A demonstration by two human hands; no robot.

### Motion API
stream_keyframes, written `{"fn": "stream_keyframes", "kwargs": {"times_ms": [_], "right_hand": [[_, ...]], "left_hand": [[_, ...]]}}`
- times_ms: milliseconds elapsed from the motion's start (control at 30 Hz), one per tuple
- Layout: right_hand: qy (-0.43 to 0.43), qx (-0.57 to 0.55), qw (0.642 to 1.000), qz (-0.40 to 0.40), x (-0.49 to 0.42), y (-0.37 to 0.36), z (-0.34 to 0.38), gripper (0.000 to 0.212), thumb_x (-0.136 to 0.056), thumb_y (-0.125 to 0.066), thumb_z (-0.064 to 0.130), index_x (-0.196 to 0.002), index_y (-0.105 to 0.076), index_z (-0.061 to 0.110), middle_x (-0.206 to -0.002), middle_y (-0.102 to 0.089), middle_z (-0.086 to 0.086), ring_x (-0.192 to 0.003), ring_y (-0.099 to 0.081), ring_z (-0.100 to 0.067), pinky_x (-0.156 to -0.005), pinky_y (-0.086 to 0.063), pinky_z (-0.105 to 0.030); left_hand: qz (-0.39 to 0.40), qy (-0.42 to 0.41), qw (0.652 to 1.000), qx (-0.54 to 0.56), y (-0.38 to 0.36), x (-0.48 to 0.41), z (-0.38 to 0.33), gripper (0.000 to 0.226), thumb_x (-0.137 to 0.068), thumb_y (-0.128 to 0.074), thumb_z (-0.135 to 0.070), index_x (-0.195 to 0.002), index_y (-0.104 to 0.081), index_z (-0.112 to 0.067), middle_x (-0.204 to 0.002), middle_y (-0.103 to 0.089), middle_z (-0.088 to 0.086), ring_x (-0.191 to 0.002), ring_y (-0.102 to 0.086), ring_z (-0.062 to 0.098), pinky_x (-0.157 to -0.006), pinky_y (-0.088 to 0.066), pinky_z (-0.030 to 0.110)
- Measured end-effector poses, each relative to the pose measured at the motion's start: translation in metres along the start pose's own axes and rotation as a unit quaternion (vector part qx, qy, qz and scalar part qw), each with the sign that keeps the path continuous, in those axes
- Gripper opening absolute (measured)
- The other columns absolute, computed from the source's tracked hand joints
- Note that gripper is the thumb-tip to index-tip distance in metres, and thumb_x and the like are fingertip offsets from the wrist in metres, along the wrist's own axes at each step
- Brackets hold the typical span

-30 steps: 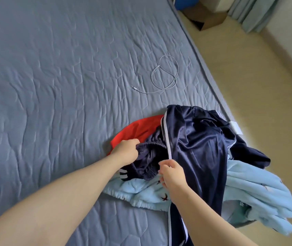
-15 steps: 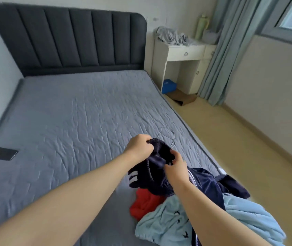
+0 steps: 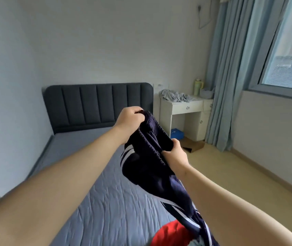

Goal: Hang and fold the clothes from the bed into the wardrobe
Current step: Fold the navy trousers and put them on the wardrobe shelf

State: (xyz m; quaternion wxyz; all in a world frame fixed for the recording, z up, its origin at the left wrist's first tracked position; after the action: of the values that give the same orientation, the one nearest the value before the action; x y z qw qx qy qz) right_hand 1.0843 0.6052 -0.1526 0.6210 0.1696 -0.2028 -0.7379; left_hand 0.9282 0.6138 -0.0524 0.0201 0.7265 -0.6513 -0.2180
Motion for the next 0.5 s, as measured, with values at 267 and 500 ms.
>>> {"fn": "stream_keyframes", "kwargs": {"times_ms": [267,500], "right_hand": [[0.161,-0.016,0.986,-0.036,0.005,0.038,0.122,0.020,-0.085,-0.048,0.021,-0.103,-0.043,0.018,-0.089,-0.054,-0.004,-0.086,-0.056,-0.027,-0.078,-0.047,-0.034],[0.261,-0.015,0.958,-0.117,0.010,0.067,0.195,0.041,-0.085,-0.046,0.023,-0.125,-0.043,0.016,-0.083,-0.051,-0.001,-0.090,-0.054,-0.029,-0.082,-0.044,-0.035]], "left_hand": [[-0.158,-0.101,0.982,0.015,0.090,-0.005,-0.107,0.023,-0.075,-0.041,0.006,-0.061,-0.039,-0.012,-0.046,-0.030,-0.005,-0.041,-0.025,0.009,-0.043,-0.018,0.020],[-0.228,-0.107,0.963,-0.098,0.152,-0.003,-0.129,0.008,-0.073,-0.050,-0.002,-0.071,-0.058,-0.005,-0.065,-0.046,0.003,-0.063,-0.040,0.017,-0.058,-0.031,0.025]]}}
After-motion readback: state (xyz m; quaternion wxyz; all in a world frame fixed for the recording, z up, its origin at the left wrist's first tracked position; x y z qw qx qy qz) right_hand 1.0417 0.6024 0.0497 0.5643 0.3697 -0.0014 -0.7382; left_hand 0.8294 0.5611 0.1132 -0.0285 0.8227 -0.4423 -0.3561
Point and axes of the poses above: each hand's wrist, its own x-axis away from the middle knuckle, its own y-axis out of the back of the hand, z = x × y, the point moved 3 cm from there along -x, towards the middle knuckle
